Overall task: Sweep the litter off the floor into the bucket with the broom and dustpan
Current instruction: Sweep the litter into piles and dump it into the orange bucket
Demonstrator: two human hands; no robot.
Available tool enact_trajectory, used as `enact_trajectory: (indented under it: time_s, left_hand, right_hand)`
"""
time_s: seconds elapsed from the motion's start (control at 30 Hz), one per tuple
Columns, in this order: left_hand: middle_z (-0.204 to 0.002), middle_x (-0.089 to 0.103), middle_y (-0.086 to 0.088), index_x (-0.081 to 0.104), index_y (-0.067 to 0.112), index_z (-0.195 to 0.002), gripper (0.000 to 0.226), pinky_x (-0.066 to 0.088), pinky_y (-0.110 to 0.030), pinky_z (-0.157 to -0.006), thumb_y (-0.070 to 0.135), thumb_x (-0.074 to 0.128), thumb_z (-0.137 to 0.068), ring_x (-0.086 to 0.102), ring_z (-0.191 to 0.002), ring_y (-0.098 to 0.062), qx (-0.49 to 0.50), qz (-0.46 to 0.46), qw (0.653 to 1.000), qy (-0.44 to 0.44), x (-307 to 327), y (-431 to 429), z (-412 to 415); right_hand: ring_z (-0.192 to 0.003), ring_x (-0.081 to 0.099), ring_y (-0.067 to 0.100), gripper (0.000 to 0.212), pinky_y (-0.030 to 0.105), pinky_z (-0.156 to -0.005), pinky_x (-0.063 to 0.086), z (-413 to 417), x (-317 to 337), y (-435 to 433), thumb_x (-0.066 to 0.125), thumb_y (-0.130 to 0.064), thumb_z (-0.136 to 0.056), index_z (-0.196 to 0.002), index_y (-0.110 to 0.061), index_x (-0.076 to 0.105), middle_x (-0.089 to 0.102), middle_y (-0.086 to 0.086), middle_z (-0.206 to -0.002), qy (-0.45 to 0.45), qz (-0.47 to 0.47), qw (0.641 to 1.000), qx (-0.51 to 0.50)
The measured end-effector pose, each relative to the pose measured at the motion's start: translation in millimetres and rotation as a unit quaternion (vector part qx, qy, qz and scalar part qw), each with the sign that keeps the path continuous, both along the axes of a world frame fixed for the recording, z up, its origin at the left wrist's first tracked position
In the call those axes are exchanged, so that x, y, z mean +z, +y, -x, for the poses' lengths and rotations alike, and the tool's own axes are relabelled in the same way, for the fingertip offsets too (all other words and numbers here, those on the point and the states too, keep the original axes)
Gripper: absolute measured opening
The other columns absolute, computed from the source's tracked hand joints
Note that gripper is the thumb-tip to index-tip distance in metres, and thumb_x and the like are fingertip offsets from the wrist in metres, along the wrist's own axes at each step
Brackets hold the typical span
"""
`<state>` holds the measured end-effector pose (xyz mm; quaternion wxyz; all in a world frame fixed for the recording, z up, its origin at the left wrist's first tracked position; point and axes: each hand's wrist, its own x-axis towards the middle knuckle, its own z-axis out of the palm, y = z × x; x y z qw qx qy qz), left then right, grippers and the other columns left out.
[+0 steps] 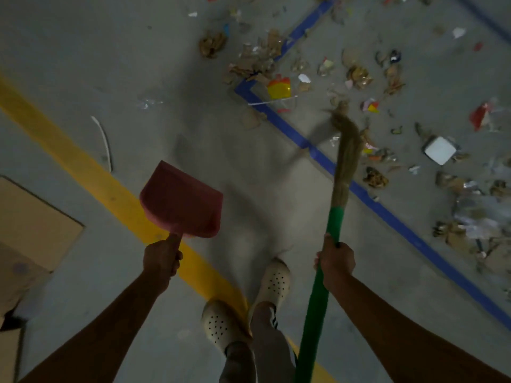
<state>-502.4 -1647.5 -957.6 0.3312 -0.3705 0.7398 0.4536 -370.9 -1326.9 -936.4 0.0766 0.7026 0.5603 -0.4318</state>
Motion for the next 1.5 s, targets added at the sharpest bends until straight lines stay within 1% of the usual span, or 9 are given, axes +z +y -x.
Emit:
enact_trajectory:
  time_s: [0.17,0.47,0.6,0.83,1.07,1.17,1.27,1.37,1.5]
  left_hand:
    - [-0.061,0.051,-0.015,0.061,0.006,-0.073,0.045,0.024,-0.026,-0.046,0.044,0.062,-0.098,0.032,-0.034,-0.015,-0.004,-0.022,0.999,0.026,0.2,41.3,21.2]
    - [-0.059,0.052,-0.016,0.056,0.001,-0.064,0.06,0.031,-0.032,-0.051,0.05,0.058,-0.099,0.038,-0.046,-0.023,-0.02,0.011,1.0,0.019,-19.6,19.3,43.5]
    - [-0.05,0.053,-0.012,0.057,0.006,-0.056,0.068,0.035,-0.036,-0.054,0.061,0.055,-0.096,0.042,-0.045,-0.023,-0.038,0.033,0.999,0.01,-21.2,-21.5,56.4]
    - [-0.047,0.049,-0.011,0.056,0.002,-0.062,0.067,0.031,-0.026,-0.039,0.062,0.062,-0.091,0.038,-0.033,-0.016,0.046,0.016,0.999,0.014,-0.7,-145.3,91.0]
    - [-0.044,0.05,-0.005,0.059,0.001,-0.07,0.066,0.024,-0.019,-0.035,0.063,0.061,-0.091,0.035,-0.032,-0.013,0.097,0.052,0.994,0.007,-0.6,-280.6,134.7]
    - [-0.046,0.049,-0.005,0.059,0.0,-0.072,0.067,0.022,-0.017,-0.034,0.064,0.059,-0.091,0.033,-0.032,-0.012,0.099,0.058,0.993,0.015,-4.0,-309.1,150.9]
    - [-0.048,0.05,-0.007,0.06,0.0,-0.076,0.067,0.022,-0.019,-0.035,0.066,0.059,-0.09,0.033,-0.035,-0.013,0.092,0.046,0.995,0.019,-6.6,-318.7,165.4]
    - [-0.053,0.054,-0.01,0.061,0.0,-0.076,0.071,0.024,-0.02,-0.039,0.071,0.06,-0.086,0.035,-0.037,-0.014,0.085,0.03,0.996,0.021,-6.8,-314.1,176.3]
    - [-0.055,0.056,-0.011,0.067,-0.009,-0.082,0.082,0.025,-0.022,-0.041,0.073,0.062,-0.084,0.036,-0.039,-0.016,0.079,0.005,0.997,0.019,-8.4,-299.4,184.7]
  right_hand:
    - [-0.051,0.056,0.02,0.038,0.028,-0.046,0.05,35.6,18.1,22.5,0.057,-0.042,-0.101,-0.097,-0.005,0.064,0.066,0.012,-0.074,0.081,-0.009,0.996,-0.045]
    - [-0.046,0.057,0.014,0.04,0.031,-0.048,0.052,84.2,12.8,-27.5,0.061,-0.044,-0.098,-0.085,-0.007,0.063,0.067,0.01,-0.068,0.118,0.038,0.978,0.169]
    - [-0.058,0.066,0.026,0.046,0.039,-0.057,0.056,107.2,8.6,-78.8,0.059,-0.054,-0.095,-0.078,-0.011,0.063,0.069,0.01,-0.069,0.104,0.041,0.949,0.293]
    - [-0.046,0.055,0.019,0.039,0.035,-0.049,0.05,176.2,12.3,-215.4,0.062,-0.041,-0.098,-0.082,-0.006,0.059,0.062,0.008,-0.064,0.107,0.125,0.909,0.382]
    - [-0.071,0.065,0.038,0.039,0.051,-0.065,0.057,246.2,-39.5,-345.9,0.059,-0.048,-0.098,-0.079,-0.015,0.051,0.064,0.02,-0.08,0.031,0.155,0.834,0.529]
    - [-0.06,0.063,0.032,0.044,0.05,-0.064,0.059,262.7,-66.2,-360.0,0.061,-0.048,-0.097,-0.073,-0.012,0.054,0.063,0.016,-0.07,-0.007,0.167,0.857,0.487]
    - [-0.05,0.061,0.028,0.051,0.047,-0.061,0.059,268.8,-69.5,-348.2,0.061,-0.043,-0.098,-0.069,-0.001,0.062,0.065,0.017,-0.06,-0.036,0.155,0.933,0.323]
    - [-0.051,0.058,0.026,0.05,0.037,-0.054,0.052,264.2,-66.4,-317.8,0.056,-0.041,-0.101,-0.086,0.005,0.066,0.063,0.017,-0.065,-0.06,0.103,0.978,0.172]
    - [-0.068,0.062,0.031,0.061,0.038,-0.061,0.052,260.1,-48.8,-280.5,0.051,-0.05,-0.101,-0.11,0.008,0.065,0.068,0.02,-0.084,-0.046,0.006,0.998,0.036]
